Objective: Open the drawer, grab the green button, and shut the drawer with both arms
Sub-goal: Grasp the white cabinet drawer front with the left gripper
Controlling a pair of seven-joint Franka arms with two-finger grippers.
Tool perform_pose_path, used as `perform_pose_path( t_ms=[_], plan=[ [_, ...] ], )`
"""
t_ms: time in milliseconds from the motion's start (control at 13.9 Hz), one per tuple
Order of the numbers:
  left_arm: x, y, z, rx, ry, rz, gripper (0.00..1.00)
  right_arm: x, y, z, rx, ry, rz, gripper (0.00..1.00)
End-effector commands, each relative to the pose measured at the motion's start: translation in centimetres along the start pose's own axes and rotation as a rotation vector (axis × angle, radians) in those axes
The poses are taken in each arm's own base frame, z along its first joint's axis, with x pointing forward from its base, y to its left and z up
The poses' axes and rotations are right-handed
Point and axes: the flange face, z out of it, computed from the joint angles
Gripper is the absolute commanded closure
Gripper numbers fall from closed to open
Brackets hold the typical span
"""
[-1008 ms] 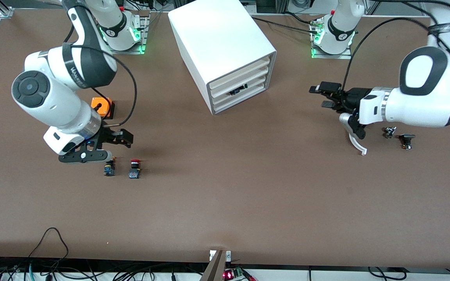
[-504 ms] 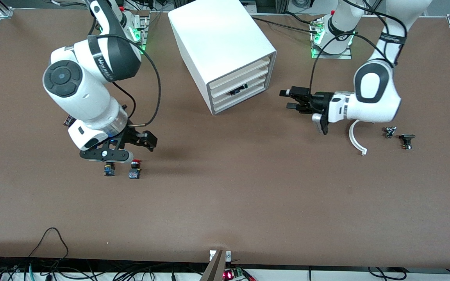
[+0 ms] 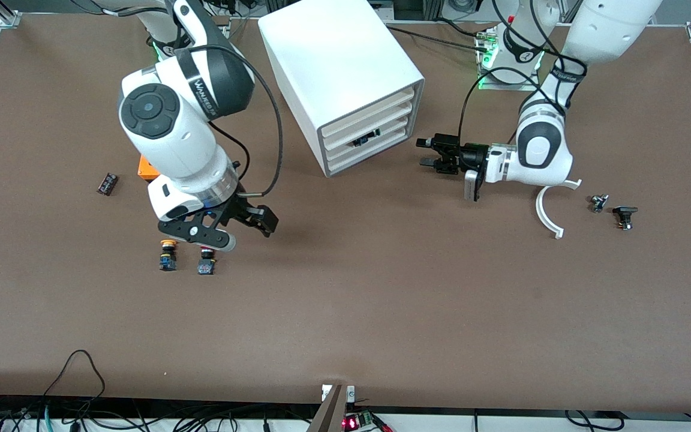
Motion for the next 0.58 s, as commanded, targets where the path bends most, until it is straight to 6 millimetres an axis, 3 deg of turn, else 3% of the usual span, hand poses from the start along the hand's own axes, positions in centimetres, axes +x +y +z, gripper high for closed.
perform_pose_path(
  t_ms=[0, 144, 288, 504],
  plan=[
    [-1.8, -0.4, 1.8, -0.040, 0.013, 0.009, 0.31, -0.3, -1.8, -0.1, 0.021, -0.002, 0.055, 0.00],
    [-2.6, -1.1, 3.0, -0.055, -0.009, -0.011, 0.50, -0.5, -2.0, 0.0, 0.021, -0.003, 0.052, 0.00],
    [-3.5, -1.3, 5.2, -0.082, -0.047, -0.027, 0.52, -0.5, -2.0, 0.0, 0.021, -0.003, 0.051, 0.00],
    [-3.9, -1.9, 5.8, -0.088, -0.054, -0.015, 0.51, -0.5, -2.0, -0.1, 0.021, -0.003, 0.049, 0.00]
  ],
)
